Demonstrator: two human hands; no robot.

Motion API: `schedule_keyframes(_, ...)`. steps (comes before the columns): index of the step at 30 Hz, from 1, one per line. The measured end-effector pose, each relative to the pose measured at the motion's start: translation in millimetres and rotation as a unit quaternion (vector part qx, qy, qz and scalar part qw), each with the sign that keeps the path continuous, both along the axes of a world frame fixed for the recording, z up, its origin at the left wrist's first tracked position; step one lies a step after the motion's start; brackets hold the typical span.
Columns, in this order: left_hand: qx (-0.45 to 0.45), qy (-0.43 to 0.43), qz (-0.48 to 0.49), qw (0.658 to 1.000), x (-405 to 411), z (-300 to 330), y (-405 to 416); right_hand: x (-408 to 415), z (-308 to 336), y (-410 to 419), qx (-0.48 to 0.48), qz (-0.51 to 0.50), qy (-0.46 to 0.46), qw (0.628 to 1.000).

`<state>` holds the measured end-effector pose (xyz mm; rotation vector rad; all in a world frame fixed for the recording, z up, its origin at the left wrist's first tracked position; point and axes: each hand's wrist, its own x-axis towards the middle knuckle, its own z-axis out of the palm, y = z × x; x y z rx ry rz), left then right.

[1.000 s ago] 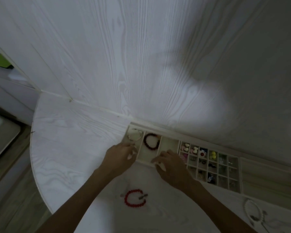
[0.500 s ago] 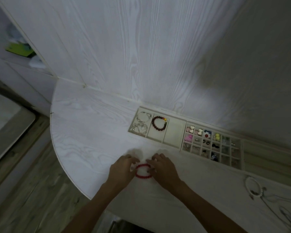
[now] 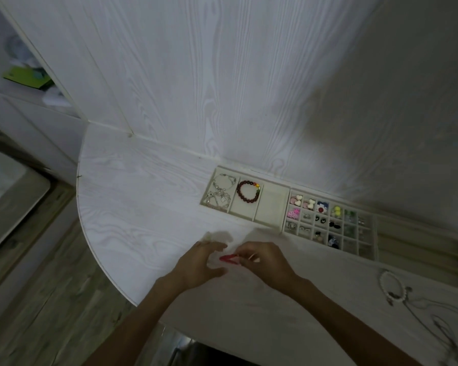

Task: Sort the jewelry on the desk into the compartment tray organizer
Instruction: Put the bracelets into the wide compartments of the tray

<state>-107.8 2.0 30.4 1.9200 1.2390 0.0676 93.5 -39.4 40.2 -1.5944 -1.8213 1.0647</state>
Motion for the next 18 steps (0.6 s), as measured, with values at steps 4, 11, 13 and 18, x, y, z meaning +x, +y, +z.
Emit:
schedule_keyframes(4,-0.049,-0.091,0.022,0.994,14.4,0.1,10.2,13.8,24.8,9.3,-0.002,-0.032,0.070,0.997)
schedule_keyframes(11,-0.004,-0.131,0.164,0.978,43.7,10.5,63.2,32.5,27.3,53.0,0.023,-0.198,0.135,0.971)
schedule_keyframes(13,0.019,-0.087,0.169,0.982,51.8,13.5,80.4,33.6,17.7,65.3,0.008,-0.241,0.138,0.961)
schedule_keyframes(18,0.054,0.020,0.128,0.990,59.6,6.0,105.2,32.2,-8.8,80.4,-0.014,-0.280,0.125,0.952)
